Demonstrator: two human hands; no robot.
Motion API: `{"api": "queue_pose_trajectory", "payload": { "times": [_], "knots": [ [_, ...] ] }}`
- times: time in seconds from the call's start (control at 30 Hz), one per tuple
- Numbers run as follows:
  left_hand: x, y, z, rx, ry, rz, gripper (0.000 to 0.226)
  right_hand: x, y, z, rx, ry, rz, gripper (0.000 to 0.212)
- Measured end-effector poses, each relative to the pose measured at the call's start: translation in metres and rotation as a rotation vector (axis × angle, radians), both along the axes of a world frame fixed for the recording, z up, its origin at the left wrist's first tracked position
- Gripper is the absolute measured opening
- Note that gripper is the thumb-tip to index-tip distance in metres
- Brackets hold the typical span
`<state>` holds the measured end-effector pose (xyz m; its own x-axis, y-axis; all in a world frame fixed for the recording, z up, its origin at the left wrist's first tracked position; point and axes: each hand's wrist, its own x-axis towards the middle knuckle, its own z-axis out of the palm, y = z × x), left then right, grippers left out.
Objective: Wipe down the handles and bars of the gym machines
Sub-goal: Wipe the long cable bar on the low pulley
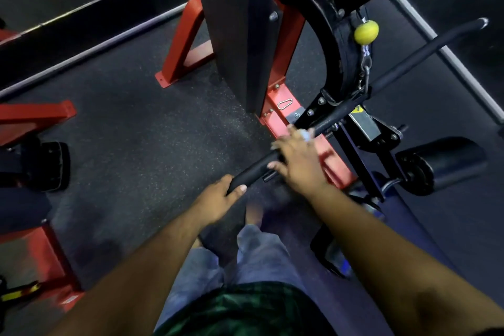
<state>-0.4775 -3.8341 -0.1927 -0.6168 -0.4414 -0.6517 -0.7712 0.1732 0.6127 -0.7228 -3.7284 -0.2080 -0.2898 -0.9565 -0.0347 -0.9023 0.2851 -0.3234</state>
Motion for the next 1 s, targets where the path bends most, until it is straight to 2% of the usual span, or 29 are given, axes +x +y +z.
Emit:
{"api": "queue_pose_trajectory", "payload": {
  "times": [0.07,0.13,0.2,0.27,0.37,0.43,0.5,0.6,0.63,0.73,0.8,0.9,1.0],
  "knots": [
    [0.001,0.000,-0.002,-0.013,0.010,-0.003,0.038,0.017,0.006,-0.001,-0.025,-0.001,0.202,0.064],
    [0.002,0.003,-0.003,-0.022,0.019,-0.009,0.040,-0.002,0.006,0.000,-0.008,0.073,0.252,0.061],
    [0.003,0.004,-0.002,-0.020,0.031,-0.012,0.042,-0.030,0.004,0.001,0.055,0.153,0.094,0.063],
    [0.007,0.006,-0.002,-0.013,0.041,-0.009,0.045,-0.052,0.004,0.002,0.111,0.134,-0.096,0.069],
    [0.024,0.002,-0.009,0.022,-0.003,0.010,0.047,-0.032,0.001,0.003,0.071,0.063,-0.150,0.076],
    [0.039,0.001,-0.014,0.043,-0.048,0.036,0.050,0.006,0.000,0.002,0.015,0.012,-0.096,0.075],
    [0.051,0.003,-0.017,0.039,-0.056,0.049,0.046,0.045,0.002,-0.002,0.006,-0.020,0.050,0.075],
    [0.059,0.009,-0.021,0.038,-0.029,0.050,0.044,0.050,0.009,-0.006,0.049,0.111,0.278,0.083],
    [0.060,0.010,-0.022,0.038,-0.027,0.047,0.044,0.037,0.010,-0.007,0.051,0.159,0.265,0.086],
    [0.062,0.012,-0.023,0.024,-0.019,0.041,0.044,-0.013,0.012,-0.002,0.121,0.159,-0.057,0.091],
    [0.062,0.012,-0.023,0.016,-0.004,0.053,0.041,-0.023,0.009,0.001,0.156,0.139,-0.181,0.095],
    [0.064,0.012,-0.022,0.007,0.012,0.051,0.039,0.018,0.004,-0.002,0.105,0.036,-0.173,0.093],
    [0.065,0.011,-0.023,-0.003,0.003,0.024,0.036,0.073,0.009,-0.001,0.036,-0.037,-0.016,0.087]
  ]
}}
